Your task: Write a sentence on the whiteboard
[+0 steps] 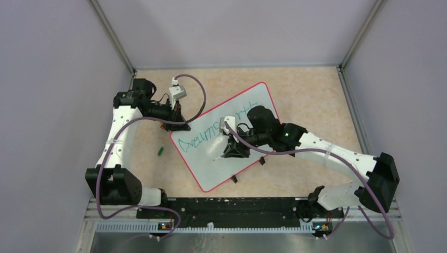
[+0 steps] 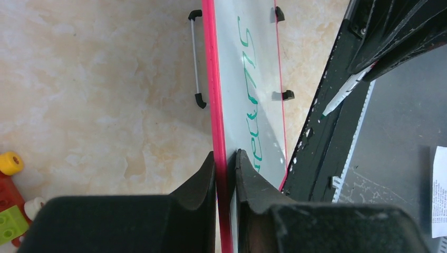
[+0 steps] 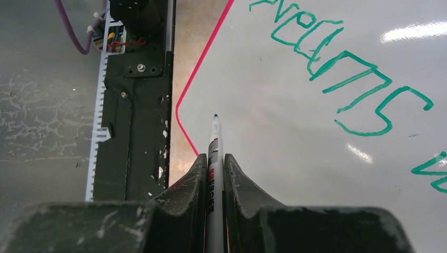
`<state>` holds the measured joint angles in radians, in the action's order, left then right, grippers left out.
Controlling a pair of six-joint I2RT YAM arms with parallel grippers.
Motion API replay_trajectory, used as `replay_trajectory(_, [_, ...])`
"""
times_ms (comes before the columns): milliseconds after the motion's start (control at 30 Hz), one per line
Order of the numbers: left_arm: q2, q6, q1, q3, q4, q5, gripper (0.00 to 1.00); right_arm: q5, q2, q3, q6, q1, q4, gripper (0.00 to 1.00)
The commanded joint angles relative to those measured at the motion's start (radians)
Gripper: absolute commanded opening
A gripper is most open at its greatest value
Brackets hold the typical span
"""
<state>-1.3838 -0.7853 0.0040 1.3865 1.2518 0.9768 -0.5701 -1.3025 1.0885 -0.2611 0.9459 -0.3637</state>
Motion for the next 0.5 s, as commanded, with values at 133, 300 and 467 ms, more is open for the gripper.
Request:
replay_trajectory(133, [0.028, -0.051, 0.001, 0.003, -0.111, -0.095, 0.26, 0.008, -0.001, 0.045, -0.012, -0.005, 0.051, 0.00])
replay_trajectory(300, [0.067, 0.051, 0.001, -0.045, -0.196, -0.054, 0.42, 0.056, -0.014, 0.031, 0.013, -0.004, 0.106, 0.00])
replay_trajectory(467, [0.141, 0.163, 0.001, -0.120, -0.323, -0.046, 0.44, 0.080, -0.029, 0.028, 0.049, -0.001, 0.151, 0.00])
